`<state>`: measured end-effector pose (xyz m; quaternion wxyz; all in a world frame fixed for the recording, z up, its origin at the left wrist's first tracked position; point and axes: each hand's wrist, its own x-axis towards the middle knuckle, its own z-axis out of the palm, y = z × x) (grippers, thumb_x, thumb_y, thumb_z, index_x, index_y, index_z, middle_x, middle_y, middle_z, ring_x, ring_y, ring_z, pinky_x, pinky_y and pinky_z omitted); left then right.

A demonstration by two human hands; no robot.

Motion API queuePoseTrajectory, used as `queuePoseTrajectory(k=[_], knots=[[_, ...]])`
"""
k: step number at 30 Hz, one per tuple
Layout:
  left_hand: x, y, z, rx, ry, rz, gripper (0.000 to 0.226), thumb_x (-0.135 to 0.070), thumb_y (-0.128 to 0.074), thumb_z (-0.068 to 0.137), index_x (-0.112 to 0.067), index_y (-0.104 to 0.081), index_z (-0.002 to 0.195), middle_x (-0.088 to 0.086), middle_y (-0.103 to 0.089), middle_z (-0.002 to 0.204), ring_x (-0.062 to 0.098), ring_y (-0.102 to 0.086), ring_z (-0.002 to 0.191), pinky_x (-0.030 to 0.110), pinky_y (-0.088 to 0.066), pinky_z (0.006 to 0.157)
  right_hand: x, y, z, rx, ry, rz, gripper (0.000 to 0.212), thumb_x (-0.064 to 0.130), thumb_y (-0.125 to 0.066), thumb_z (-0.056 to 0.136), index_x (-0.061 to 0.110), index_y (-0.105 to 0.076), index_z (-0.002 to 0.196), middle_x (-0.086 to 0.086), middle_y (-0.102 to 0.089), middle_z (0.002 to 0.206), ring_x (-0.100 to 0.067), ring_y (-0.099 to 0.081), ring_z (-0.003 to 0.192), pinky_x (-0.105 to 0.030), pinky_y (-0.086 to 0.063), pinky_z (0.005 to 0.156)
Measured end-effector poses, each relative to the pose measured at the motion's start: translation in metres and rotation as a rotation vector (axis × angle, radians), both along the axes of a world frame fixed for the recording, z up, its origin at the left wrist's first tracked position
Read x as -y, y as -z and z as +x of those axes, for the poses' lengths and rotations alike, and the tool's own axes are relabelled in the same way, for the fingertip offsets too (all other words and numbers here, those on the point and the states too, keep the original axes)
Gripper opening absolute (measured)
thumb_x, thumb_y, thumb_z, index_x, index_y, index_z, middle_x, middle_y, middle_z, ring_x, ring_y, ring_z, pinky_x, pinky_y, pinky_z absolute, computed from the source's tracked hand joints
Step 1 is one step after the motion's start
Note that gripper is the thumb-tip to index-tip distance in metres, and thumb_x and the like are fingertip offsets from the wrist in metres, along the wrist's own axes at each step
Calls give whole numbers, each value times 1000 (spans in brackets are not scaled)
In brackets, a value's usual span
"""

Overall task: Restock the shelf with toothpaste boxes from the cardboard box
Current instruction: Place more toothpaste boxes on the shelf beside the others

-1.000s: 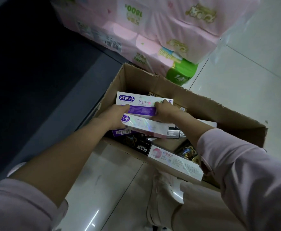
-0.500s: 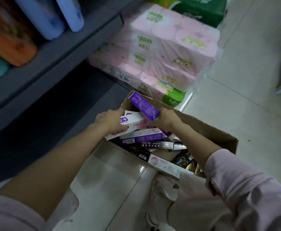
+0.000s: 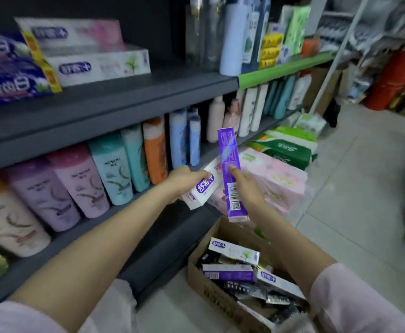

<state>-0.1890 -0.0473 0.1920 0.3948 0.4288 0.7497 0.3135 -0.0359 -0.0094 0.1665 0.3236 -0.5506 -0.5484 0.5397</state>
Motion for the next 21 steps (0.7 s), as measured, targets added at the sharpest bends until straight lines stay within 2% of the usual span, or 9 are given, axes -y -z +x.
queuePoseTrajectory(k=[2,3,5,8,10,12,14,18,21], knots=[[9,-41,-12,-50,-26,78,31,-40,-67,83,-15,-55,66,3,-63,70,13,-56,56,24,-38,48,7,-38,-13,-62,-21,41,61,67,-60,74,12,-51,98,-11,-67,86,-25,-68,75,-40,-57,77],[16,-61,-18,-67,-37,114,33,-40,-66,83,-15,-54,66,3,-63,71,14,-56,57,25,-37,49,12,-57,-19,-102,-40,66,62,64,-65,72,9,-51,99,-7,-65,80,-20,-67,68,-37,-58,71],[28,-95,-30,-113,-61,186,36,-41,-65,84,-15,-50,63,3,-61,70,16,-55,59,25,-35,50,23,-94,-30,-183,-90,126,42,44,-69,81,9,-52,97,-2,-62,71,-15,-62,58,-30,-55,60],[40,-135,-50,-178,-102,269,40,-40,-63,85,-13,-48,60,7,-62,72,20,-54,60,28,-34,53,33,-137,-47,-264,-127,216,43,34,-69,84,6,-56,113,-6,-67,83,-18,-66,67,-34,-57,70],[51,-159,-67,-187,-160,322,38,-39,-62,86,-13,-47,62,10,-63,76,22,-55,65,28,-35,56,35,-160,-62,-247,-129,245,37,36,-69,83,6,-61,103,-8,-66,83,-19,-63,68,-31,-54,66],[58,-178,-85,-232,-202,349,41,-38,-61,86,-15,-42,57,5,-54,62,19,-48,56,28,-30,49,36,-180,-78,-217,-106,234,29,39,-66,84,10,-63,83,-8,-65,78,-21,-62,67,-31,-51,67],[64,-194,-107,-284,-234,377,44,-35,-56,88,-16,-36,53,1,-43,54,18,-41,51,28,-26,49,33,-198,-102,-249,-73,217,30,41,-61,87,11,-61,80,-9,-67,83,-24,-63,72,-34,-51,71],[62,-221,-154,-364,-245,362,34,-36,-51,90,-13,-45,65,2,-53,66,19,-52,62,26,-35,52,23,-223,-155,-478,-121,77,38,28,-43,98,-1,-54,119,-13,-63,112,-31,-62,99,-37,-51,75],[48,-239,-188,-482,-243,327,34,-37,-53,89,-14,-45,66,1,-52,64,16,-50,57,25,-34,50,14,-231,-186,-582,-160,-34,40,30,-39,99,5,-50,128,-11,-62,117,-29,-61,98,-35,-50,70]])
